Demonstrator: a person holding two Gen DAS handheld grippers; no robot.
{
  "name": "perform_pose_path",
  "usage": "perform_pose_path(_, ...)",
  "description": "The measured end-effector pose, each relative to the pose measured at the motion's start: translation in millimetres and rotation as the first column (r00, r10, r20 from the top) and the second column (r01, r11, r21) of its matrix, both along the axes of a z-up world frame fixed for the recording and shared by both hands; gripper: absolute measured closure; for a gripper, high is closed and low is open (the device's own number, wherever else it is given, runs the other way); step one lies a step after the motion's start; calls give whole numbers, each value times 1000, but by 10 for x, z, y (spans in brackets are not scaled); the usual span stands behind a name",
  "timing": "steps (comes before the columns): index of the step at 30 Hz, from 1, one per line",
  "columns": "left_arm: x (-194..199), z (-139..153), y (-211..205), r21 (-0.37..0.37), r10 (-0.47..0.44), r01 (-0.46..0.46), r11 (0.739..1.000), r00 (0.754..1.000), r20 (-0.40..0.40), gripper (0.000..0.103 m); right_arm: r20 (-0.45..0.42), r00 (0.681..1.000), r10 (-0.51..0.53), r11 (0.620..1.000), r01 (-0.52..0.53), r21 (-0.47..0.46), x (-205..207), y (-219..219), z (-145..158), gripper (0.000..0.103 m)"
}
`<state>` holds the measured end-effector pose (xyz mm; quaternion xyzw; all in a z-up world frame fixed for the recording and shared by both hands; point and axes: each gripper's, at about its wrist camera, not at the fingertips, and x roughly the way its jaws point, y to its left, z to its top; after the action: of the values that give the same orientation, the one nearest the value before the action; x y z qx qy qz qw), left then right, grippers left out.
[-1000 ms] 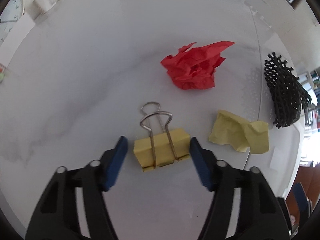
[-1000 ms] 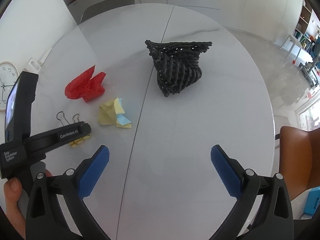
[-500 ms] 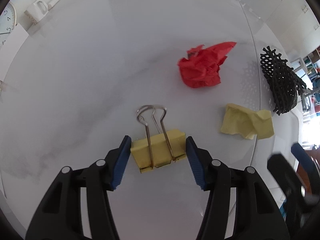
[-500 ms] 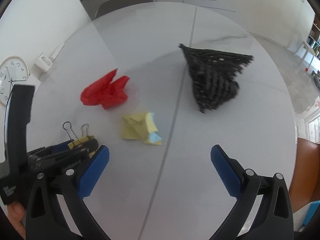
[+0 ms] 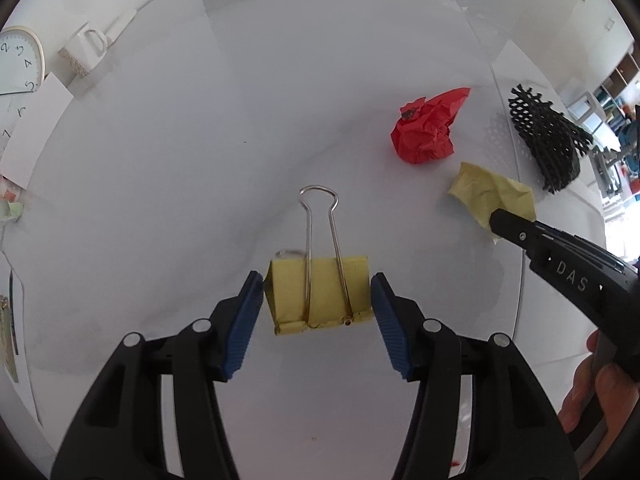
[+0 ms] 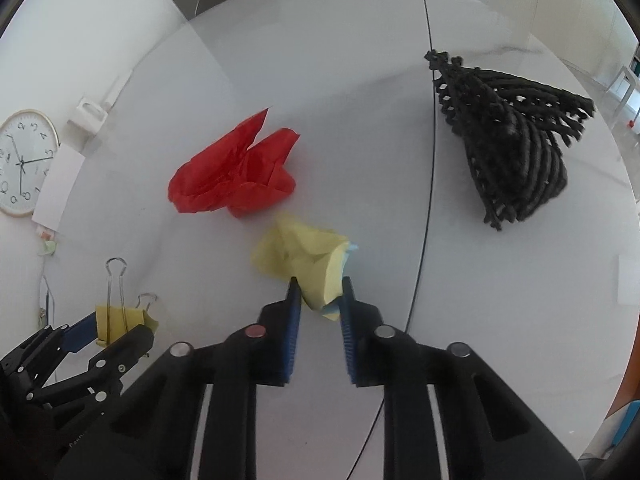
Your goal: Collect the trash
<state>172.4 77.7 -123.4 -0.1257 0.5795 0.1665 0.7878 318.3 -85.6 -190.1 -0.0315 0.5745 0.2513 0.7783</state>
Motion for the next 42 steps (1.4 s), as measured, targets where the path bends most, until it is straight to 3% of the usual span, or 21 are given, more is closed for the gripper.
perform_pose_path(2, -59, 64, 17, 8, -15, 14, 1000, 1000, 9, 49, 11, 1000, -8, 1000, 8, 12, -63, -66, 51, 87)
perform_pose_path(6, -148, 207, -135, -3, -54, 54, 999, 998, 10, 65, 41, 999, 1, 1000, -2, 26, -264, -233, 214, 88)
perform_pose_path(11, -367, 375, -369, 30, -133, 131, 991, 989, 58, 65, 79, 997, 6, 1000, -8, 28, -697, -607, 492, 88)
perform_pose_path(15, -539, 399, -381, 21, -119, 118, 993, 991, 56, 65, 100, 995, 10, 1000, -11, 15, -1109, -1001, 663, 88)
perform_pose_path(23, -953, 487, -441, 42, -148, 146, 988, 988, 52, 65, 53, 998, -39, 999, 39, -10, -2074, -1897, 781, 88)
perform_pose_path(26, -1056, 462, -441, 15, -145, 144, 989, 988, 49, 64, -1, 996, -86, 996, 86, -34, -2375, -2242, 661, 88)
perform_pose_path(28, -1090, 460, -442, 17, -149, 148, 989, 987, 57, 52, -47, 993, -112, 993, 110, -47, -2522, -2422, 524, 88)
perform_pose_path(30, -1095, 475, -449, 81, -181, 174, 981, 980, 80, 24, -95, 987, -130, 990, 124, -66, -2684, -2586, 310, 88)
perform_pose_path(32, -1057, 482, -429, 144, -238, 224, 964, 967, 90, 18, -136, 981, -137, 988, 126, -88, -2798, -2662, 113, 88)
perform_pose_path(38, -757, 227, -258, 96, -344, 340, 935, 939, 22, 14, -234, 950, -208, 976, 186, -115, -2871, -2748, -474, 88)
perform_pose_path(42, -592, -9, -258, 76, -375, 375, 924, 927, -12, 14, -290, 926, -243, 967, 206, -153, -2862, -2734, -831, 81)
